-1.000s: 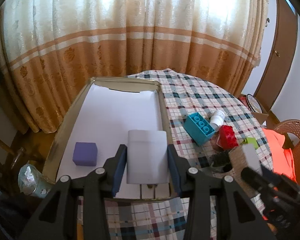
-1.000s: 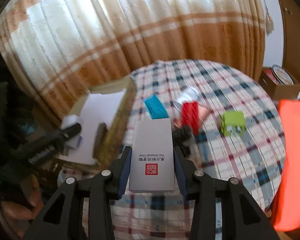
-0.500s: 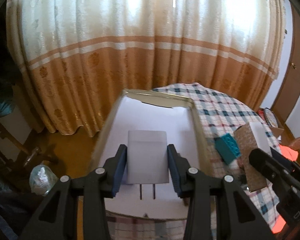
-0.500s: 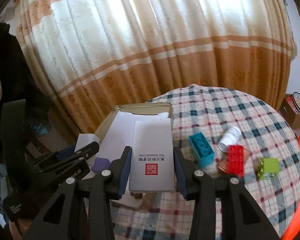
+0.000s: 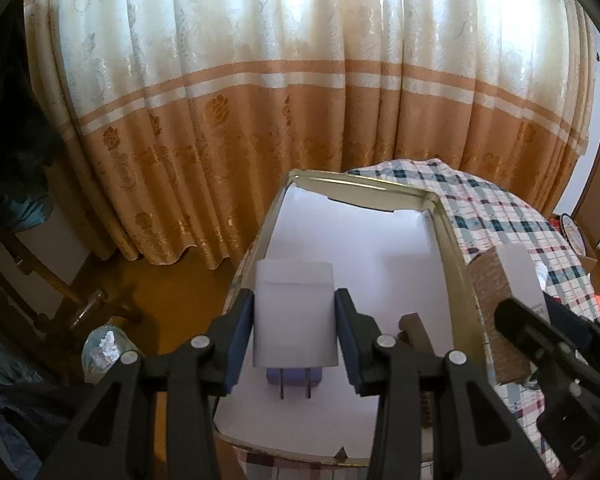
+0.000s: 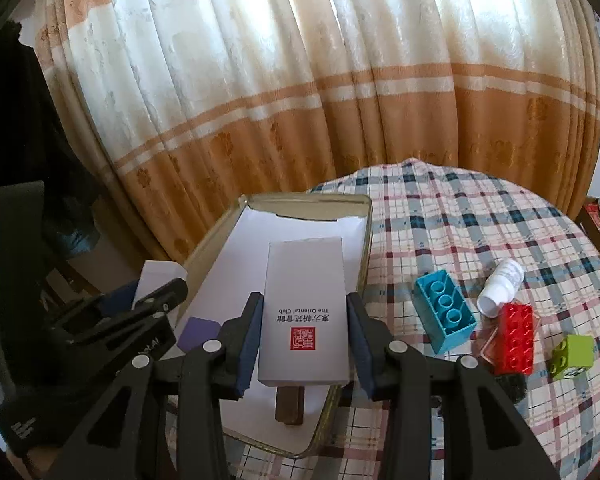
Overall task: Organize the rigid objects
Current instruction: 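Set the white block in the tray while the right gripper places the card box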
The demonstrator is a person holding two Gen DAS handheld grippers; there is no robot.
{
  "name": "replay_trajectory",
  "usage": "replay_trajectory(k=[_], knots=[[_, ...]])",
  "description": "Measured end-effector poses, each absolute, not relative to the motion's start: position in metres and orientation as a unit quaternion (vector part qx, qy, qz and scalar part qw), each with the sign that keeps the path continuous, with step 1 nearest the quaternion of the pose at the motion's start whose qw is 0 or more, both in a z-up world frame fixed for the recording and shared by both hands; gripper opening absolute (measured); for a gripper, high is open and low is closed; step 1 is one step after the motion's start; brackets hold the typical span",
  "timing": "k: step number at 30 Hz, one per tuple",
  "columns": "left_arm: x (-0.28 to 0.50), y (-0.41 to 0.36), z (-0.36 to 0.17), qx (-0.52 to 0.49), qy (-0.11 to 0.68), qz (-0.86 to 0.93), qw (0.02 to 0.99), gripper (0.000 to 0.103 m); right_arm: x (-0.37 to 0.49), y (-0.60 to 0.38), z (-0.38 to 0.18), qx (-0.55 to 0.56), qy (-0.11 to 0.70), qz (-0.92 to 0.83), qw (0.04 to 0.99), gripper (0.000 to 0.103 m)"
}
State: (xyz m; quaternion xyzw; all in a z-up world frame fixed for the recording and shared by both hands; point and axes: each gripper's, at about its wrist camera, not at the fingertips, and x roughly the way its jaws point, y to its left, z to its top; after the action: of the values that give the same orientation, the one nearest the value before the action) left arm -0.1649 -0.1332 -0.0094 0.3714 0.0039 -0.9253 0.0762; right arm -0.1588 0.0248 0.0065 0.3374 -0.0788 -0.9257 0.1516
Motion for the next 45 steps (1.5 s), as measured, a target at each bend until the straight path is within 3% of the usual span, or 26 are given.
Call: replay_trajectory(k=[31,36,37,38,39,40,42,45], knots=[[-0.192,-0.141,-0.043,0.419,-0.015,-0.901,0.111,0.04,-0.186,0.001,-0.032,0.373,-0.049,-0.912,0.165,0.044],[-0.194,-0.141,-0.046,0.428,-0.013,-0.897,0.109,0.04,-0.182,0.003,-0.03,0.365,-0.058,-0.912,0.18,0.046],[-0.193,-0.14,-0.045,0.426,-0.016,-0.898,0.111,0.041,-0.181,0.003,-0.029,0.364,-0.057,-0.912,0.18,0.05],[-0.192,-0.139,-0.042,0.42,-0.018,-0.9,0.114,0.044,-0.179,0.005,-0.027,0.362,-0.057,-0.913,0.178,0.054],[-0.19,-0.138,-0.04,0.415,-0.02,-0.902,0.115,0.053,-0.177,0.006,-0.026,0.357,-0.059,-0.915,0.176,0.062],[-0.188,-0.136,-0.036,0.409,-0.02,-0.905,0.114,0.072,-0.174,0.01,-0.023,0.351,-0.063,-0.918,0.172,0.065],[-0.182,-0.133,-0.025,0.387,-0.026,-0.913,0.125,0.094,-0.168,0.017,-0.019,0.343,-0.073,-0.922,0.166,0.066],[-0.172,-0.126,-0.011,0.354,-0.035,-0.926,0.128,0.099,-0.155,0.036,-0.012,0.329,-0.104,-0.927,0.147,0.067]])
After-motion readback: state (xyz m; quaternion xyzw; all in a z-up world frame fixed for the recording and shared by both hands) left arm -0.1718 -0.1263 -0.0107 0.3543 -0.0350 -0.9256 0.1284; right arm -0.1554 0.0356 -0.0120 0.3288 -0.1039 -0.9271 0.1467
